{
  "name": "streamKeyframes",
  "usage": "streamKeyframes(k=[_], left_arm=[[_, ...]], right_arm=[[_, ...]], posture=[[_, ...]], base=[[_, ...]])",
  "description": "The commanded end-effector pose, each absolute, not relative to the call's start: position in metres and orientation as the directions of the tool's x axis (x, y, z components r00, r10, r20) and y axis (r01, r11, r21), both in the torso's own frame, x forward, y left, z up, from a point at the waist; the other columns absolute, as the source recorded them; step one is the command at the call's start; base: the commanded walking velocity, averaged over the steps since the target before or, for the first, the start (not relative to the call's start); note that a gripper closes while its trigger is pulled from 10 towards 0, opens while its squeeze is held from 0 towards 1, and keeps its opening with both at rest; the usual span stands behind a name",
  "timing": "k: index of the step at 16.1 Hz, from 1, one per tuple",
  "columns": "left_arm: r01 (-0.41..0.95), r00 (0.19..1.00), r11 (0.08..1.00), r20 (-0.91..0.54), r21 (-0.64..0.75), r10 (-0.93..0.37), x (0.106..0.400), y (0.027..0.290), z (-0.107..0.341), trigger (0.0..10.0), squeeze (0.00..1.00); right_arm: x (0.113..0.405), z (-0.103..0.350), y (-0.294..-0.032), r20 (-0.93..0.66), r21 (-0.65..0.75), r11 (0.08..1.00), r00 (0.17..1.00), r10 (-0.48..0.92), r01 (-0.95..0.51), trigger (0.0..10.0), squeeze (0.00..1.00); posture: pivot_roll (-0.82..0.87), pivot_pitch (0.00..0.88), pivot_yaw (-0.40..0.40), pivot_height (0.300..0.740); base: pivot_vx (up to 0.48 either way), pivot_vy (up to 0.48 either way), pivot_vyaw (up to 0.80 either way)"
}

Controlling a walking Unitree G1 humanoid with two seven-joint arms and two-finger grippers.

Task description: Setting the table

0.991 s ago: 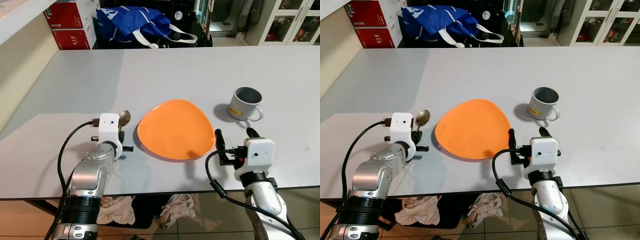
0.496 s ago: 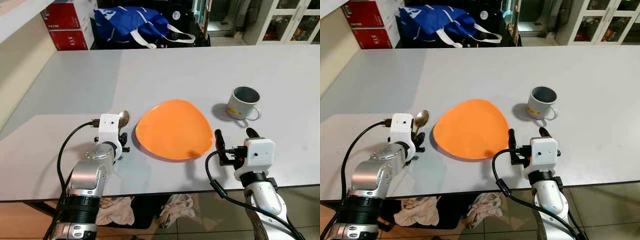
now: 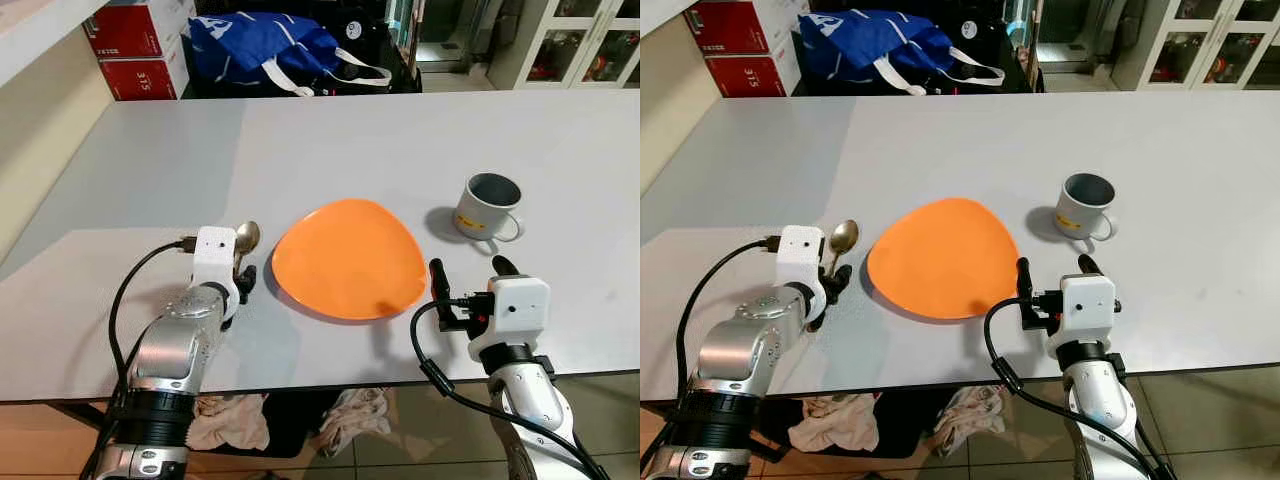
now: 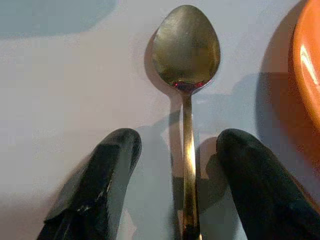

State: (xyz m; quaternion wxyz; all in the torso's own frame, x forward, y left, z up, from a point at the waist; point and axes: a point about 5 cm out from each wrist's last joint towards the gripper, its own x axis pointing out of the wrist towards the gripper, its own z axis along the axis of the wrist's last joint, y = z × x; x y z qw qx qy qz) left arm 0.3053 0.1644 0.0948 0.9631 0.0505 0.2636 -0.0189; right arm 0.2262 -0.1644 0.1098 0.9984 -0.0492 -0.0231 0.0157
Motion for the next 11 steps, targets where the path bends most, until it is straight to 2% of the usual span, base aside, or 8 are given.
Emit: streamKeyframes(k=[1, 5, 11], left_arm=[[0.081, 0.865, 0.988, -0.501, 0.128, -0.006, 0.307, 0.164, 0.098, 10.0, 0.0], [0.084, 0.905, 0.979, -0.426, 0.187, 0.004, 0.31, 0.162, 0.108, 10.0, 0.0], [0.044, 0.93, 0.984, -0.367, 0.171, 0.022, 0.314, 0.166, 0.117, 10.0, 0.0]], right_arm=[[0.227, 0.111, -0.162, 0.042, -0.107, 0.994, 0.998, 0.04, -0.035, 10.0, 0.0], [0.226, 0.11, -0.162, 0.038, -0.106, 0.994, 0.998, 0.04, -0.036, 10.0, 0.0], [0.226, 0.109, -0.163, 0.034, -0.11, 0.993, 0.999, 0.039, -0.035, 10.0, 0.0]], posture=[[-0.14, 0.013, 0.051, 0.74], [-0.14, 0.013, 0.05, 0.74], [-0.14, 0.016, 0.048, 0.74]], base=[[0.0, 0.0, 0.0], [0.0, 0.0, 0.0], [0.0, 0.0, 0.0]])
